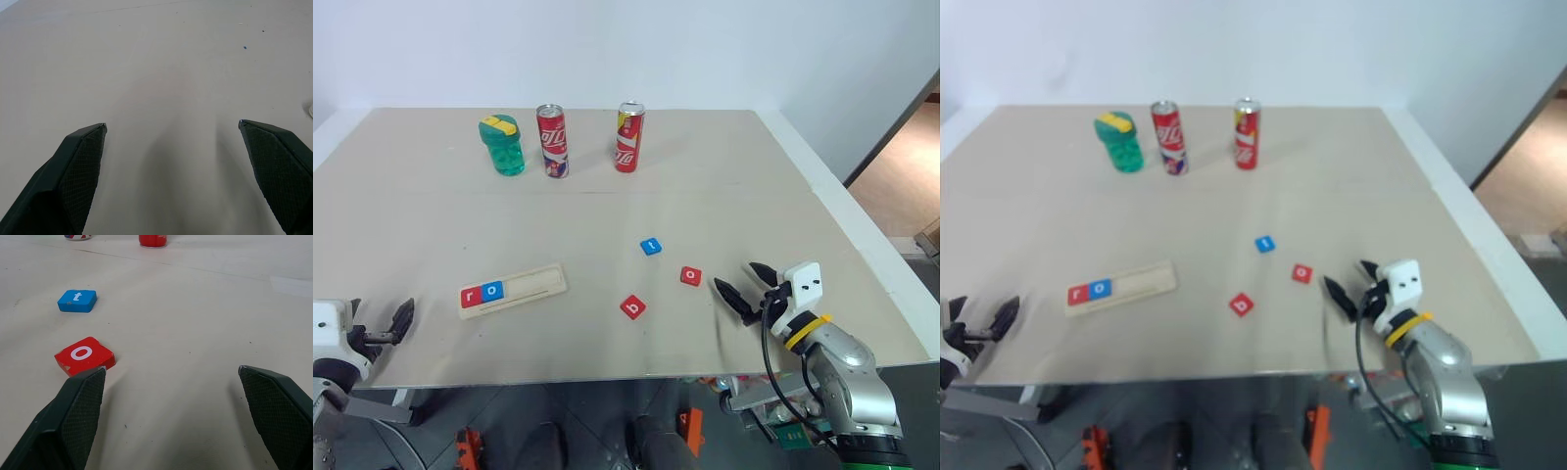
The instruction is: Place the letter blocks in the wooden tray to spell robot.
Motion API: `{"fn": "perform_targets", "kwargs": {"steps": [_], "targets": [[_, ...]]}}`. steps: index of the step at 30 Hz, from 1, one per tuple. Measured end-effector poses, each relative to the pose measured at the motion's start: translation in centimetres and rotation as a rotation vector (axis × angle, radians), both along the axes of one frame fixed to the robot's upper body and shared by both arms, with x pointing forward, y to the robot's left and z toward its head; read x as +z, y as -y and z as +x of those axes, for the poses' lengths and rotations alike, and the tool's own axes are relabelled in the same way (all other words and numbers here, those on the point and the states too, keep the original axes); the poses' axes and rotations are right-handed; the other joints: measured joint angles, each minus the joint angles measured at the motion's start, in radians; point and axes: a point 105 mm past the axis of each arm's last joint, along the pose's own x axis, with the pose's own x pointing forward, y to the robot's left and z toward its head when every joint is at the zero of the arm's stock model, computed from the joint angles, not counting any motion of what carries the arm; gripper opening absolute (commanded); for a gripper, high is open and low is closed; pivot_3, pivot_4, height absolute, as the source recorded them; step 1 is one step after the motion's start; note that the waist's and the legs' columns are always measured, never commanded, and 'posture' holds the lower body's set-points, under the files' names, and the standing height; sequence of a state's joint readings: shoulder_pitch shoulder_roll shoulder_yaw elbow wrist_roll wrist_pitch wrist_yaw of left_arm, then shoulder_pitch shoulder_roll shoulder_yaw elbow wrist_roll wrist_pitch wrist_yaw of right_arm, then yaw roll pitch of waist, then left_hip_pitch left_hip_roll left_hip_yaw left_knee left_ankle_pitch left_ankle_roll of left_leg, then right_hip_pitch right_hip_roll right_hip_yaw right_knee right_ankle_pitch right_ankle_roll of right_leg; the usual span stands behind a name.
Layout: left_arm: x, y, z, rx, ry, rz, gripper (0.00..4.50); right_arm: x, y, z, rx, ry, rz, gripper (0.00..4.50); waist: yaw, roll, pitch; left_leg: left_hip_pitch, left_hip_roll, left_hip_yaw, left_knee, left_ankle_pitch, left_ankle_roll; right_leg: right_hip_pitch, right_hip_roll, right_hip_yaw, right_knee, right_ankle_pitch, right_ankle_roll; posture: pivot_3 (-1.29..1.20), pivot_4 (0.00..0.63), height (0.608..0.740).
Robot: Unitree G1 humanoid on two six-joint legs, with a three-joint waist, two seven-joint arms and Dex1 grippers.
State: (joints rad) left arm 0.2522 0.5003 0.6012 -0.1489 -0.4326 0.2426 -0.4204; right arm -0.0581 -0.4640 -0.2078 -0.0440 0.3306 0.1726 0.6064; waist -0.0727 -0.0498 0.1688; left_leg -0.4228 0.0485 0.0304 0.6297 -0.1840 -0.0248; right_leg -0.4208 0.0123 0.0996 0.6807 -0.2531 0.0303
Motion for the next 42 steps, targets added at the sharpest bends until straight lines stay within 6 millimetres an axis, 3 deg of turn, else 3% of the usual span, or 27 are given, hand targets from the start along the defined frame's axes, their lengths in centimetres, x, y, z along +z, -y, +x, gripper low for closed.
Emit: {"fn": "perform_targets", "kwargs": {"steps": [18, 22, 24, 27, 28, 31, 34, 37, 42], "targets": [[0.7, 1.2, 1.3, -0.091, 0.041, -0.029, 4.50, -0.2, -0.2, -0.1, 0.024, -0.039, 0.014, 4.49, 0.000, 0.000, 0.000, 0.000, 0.000, 0.000, 0.000, 0.000, 0.000, 0.000, 0.000, 0.000, 0.000, 0.000, 0.000, 0.00, 0.150, 0.740], [2.1, 1.7, 2.3, -0.150, 0.072, 0.007, 4.50, 0.4, -0.5, 0.0, 0.056, -0.016, 0.004, 4.49, 0.000, 0.000, 0.000, 0.000, 0.000, 0.000, 0.000, 0.000, 0.000, 0.000, 0.000, 0.000, 0.000, 0.000, 0.000, 0.00, 0.150, 0.740], [3.4, 3.4, 3.6, -0.276, 0.074, 0.042, 4.50, 1.7, -1.1, 0.4, 0.112, 0.013, 0.009, 4.49, 0.000, 0.000, 0.000, 0.000, -0.001, 0.000, 0.001, 0.001, 0.001, 0.000, 0.000, 0.000, 0.000, 0.001, 0.000, 0.00, 0.150, 0.740], [5.2, 7.7, 4.9, -0.569, 0.035, 0.106, 4.50, 4.7, -3.1, 0.8, 0.255, 0.079, -0.003, 4.49, 0.000, 0.001, 0.001, 0.000, -0.001, 0.000, 0.001, 0.001, 0.001, 0.001, 0.000, 0.000, 0.000, 0.002, 0.000, 0.00, 0.150, 0.740], [5.3, 10.0, 5.1, -0.732, -0.017, 0.131, 4.50, 5.3, -4.3, 0.7, 0.343, 0.083, -0.032, 4.49, 0.000, 0.001, 0.001, 0.000, -0.001, 0.000, 0.001, 0.001, 0.001, 0.001, 0.000, -0.001, 0.000, 0.002, 0.000, 0.00, 0.150, 0.740], [5.0, 13.8, 5.0, -1.028, -0.130, 0.200, 4.50, 5.7, -7.5, 0.2, 0.518, 0.074, -0.061, 4.49, 0.000, 0.001, 0.001, 0.000, 0.000, 0.000, 0.000, 0.001, 0.001, 0.000, 0.001, -0.001, 0.000, 0.001, 0.000, 0.00, 0.150, 0.740], [4.0, 14.6, 5.5, -1.135, -0.202, 0.220, 4.50, 5.1, -8.7, 0.0, 0.579, 0.049, -0.067, 4.49, -0.001, 0.002, 0.001, -0.001, 0.000, 0.000, -0.004, 0.000, 0.001, -0.002, 0.001, -0.002, 0.000, 0.001, 0.003, 0.00, 0.150, 0.740], [3.3, 14.7, 6.6, -1.166, -0.256, 0.248, 4.50, 6.0, -9.3, 0.5, 0.595, 0.074, -0.086, 4.49, 0.000, 0.002, 0.002, -0.004, 0.000, -0.002, -0.004, 0.000, 0.001, -0.004, 0.004, -0.002, 0.000, 0.000, 0.003, 0.00, 0.150, 0.740], [4.4, 15.0, 7.8, -1.198, -0.247, 0.278, 4.50, 7.1, -9.8, 0.9, 0.600, 0.092, -0.100, 4.49, 0.001, 0.002, 0.001, -0.005, 0.000, -0.004, -0.004, 0.000, 0.001, -0.004, 0.003, -0.004, 0.000, 0.000, 0.003, 0.00, 0.150, 0.740]]}}
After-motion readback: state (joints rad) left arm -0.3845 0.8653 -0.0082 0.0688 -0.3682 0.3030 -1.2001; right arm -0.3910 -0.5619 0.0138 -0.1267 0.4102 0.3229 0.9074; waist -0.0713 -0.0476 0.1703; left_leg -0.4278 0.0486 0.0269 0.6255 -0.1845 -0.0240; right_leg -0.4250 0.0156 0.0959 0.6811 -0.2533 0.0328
